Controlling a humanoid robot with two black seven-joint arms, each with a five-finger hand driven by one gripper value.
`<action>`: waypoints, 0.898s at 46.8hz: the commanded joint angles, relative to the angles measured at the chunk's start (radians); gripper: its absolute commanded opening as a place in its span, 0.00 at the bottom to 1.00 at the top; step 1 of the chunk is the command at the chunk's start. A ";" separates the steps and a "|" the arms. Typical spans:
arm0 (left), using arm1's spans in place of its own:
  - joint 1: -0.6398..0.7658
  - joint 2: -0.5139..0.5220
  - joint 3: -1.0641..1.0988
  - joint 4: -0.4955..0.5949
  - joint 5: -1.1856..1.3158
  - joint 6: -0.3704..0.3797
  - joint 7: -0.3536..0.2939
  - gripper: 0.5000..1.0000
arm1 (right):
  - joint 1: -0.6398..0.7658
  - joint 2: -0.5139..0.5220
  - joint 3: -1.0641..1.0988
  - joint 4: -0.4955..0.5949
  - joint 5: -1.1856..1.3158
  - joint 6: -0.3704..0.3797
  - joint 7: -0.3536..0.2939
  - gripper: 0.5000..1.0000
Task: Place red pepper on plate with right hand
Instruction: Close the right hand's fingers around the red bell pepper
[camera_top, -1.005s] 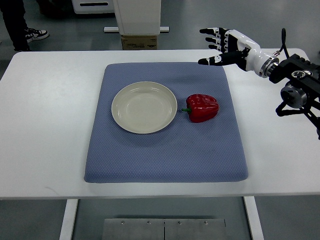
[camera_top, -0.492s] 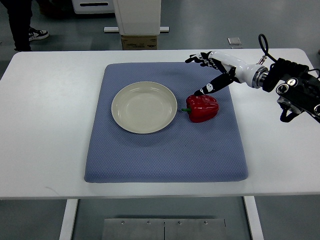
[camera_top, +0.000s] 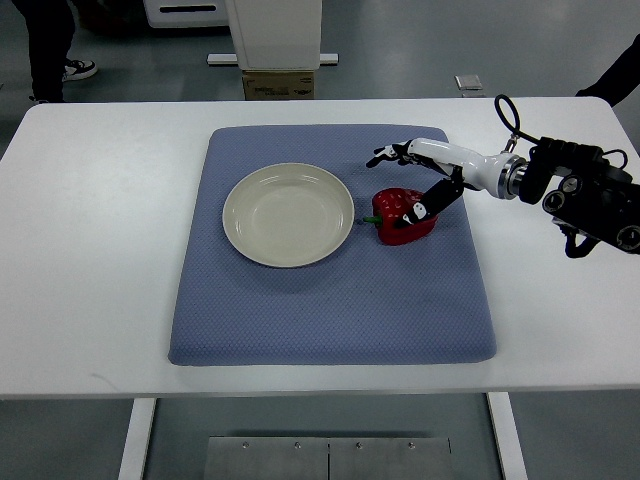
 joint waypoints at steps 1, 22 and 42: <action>0.000 0.000 0.000 0.000 0.000 0.000 0.000 1.00 | -0.003 0.004 -0.010 -0.002 -0.001 -0.004 0.000 1.00; 0.000 0.000 0.000 0.000 0.000 0.000 0.000 1.00 | -0.015 0.019 -0.059 -0.008 -0.001 -0.046 0.000 1.00; 0.000 0.000 0.000 0.000 0.000 0.000 0.000 1.00 | -0.031 0.030 -0.071 -0.029 -0.001 -0.066 0.009 0.97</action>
